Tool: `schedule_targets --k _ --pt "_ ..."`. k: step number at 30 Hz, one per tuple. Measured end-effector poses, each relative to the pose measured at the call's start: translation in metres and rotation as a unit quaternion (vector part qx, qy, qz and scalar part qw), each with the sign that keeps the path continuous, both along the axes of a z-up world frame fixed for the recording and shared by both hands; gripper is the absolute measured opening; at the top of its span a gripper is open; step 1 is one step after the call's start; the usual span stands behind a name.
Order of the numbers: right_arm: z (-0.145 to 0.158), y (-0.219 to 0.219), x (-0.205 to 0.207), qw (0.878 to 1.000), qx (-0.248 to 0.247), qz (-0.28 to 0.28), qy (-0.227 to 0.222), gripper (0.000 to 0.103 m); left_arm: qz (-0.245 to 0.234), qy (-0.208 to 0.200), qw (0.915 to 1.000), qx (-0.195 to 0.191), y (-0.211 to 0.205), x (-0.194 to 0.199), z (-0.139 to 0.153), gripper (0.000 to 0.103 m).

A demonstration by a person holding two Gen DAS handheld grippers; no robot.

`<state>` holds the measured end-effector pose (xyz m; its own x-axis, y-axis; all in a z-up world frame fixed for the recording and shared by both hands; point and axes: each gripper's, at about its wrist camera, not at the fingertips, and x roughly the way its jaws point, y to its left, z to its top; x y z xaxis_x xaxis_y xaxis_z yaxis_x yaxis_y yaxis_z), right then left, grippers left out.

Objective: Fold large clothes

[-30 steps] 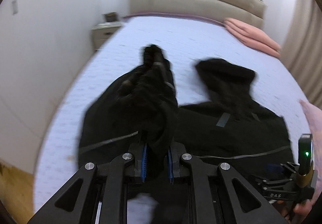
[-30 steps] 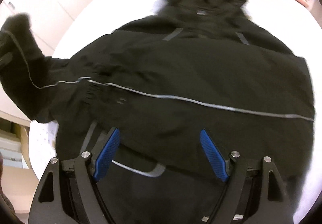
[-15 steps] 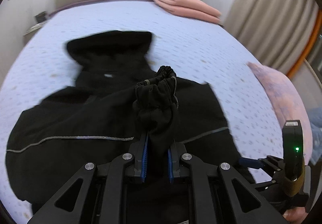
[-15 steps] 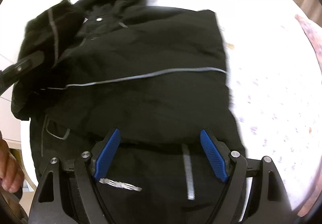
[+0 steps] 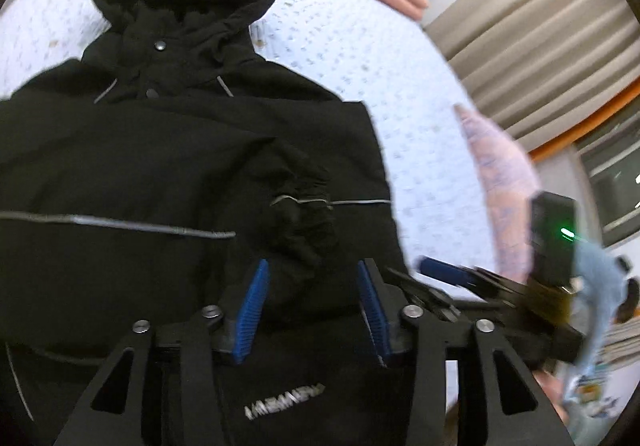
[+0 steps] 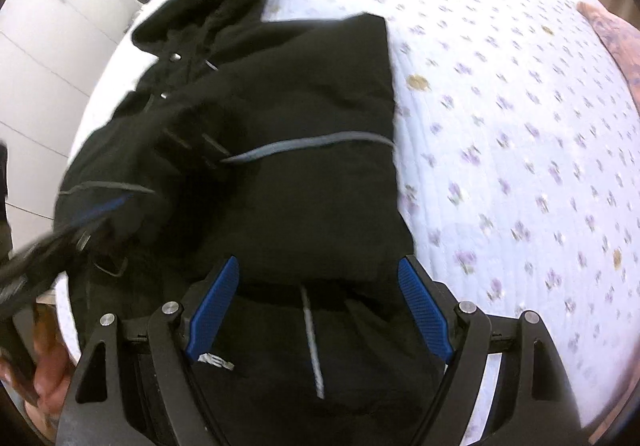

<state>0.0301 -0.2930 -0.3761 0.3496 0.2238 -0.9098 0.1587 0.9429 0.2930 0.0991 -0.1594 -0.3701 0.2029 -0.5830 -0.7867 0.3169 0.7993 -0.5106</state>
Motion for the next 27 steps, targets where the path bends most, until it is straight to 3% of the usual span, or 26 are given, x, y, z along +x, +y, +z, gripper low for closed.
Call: schedule_targets --k 6,9,13,14,17,20,24,27 --pt "0.017 0.019 0.019 0.998 0.053 0.014 -0.022 0.085 0.044 -0.006 0.9988 0.018 0.039 -0.008 0.016 0.053" --pt "0.01 0.029 0.033 0.996 0.085 0.012 -0.02 0.085 0.073 -0.023 0.9953 0.06 0.062 -0.01 0.02 0.053" --pt "-0.009 0.045 0.055 0.994 0.111 0.014 -0.003 0.084 0.122 -0.018 0.9894 0.077 0.101 -0.012 0.019 0.053" --pt "-0.014 0.049 0.06 0.992 0.122 0.014 0.003 0.08 0.133 -0.016 0.988 0.077 0.11 -0.012 0.019 0.053" --pt "-0.024 0.06 0.067 0.992 0.118 0.016 0.029 0.037 0.172 -0.023 0.9806 0.091 0.138 -0.012 0.02 0.053" --pt "0.004 0.064 0.055 0.995 0.09 0.026 -0.017 0.03 0.198 -0.04 0.9731 0.111 0.158 -0.004 0.022 0.053" --pt "0.057 0.043 0.037 0.996 0.033 0.017 -0.084 0.029 0.217 -0.05 0.968 0.117 0.175 0.021 0.017 0.053" --pt "0.062 0.011 0.031 0.997 0.007 -0.001 -0.079 0.029 0.218 -0.028 0.9672 0.128 0.179 0.043 -0.004 0.053"
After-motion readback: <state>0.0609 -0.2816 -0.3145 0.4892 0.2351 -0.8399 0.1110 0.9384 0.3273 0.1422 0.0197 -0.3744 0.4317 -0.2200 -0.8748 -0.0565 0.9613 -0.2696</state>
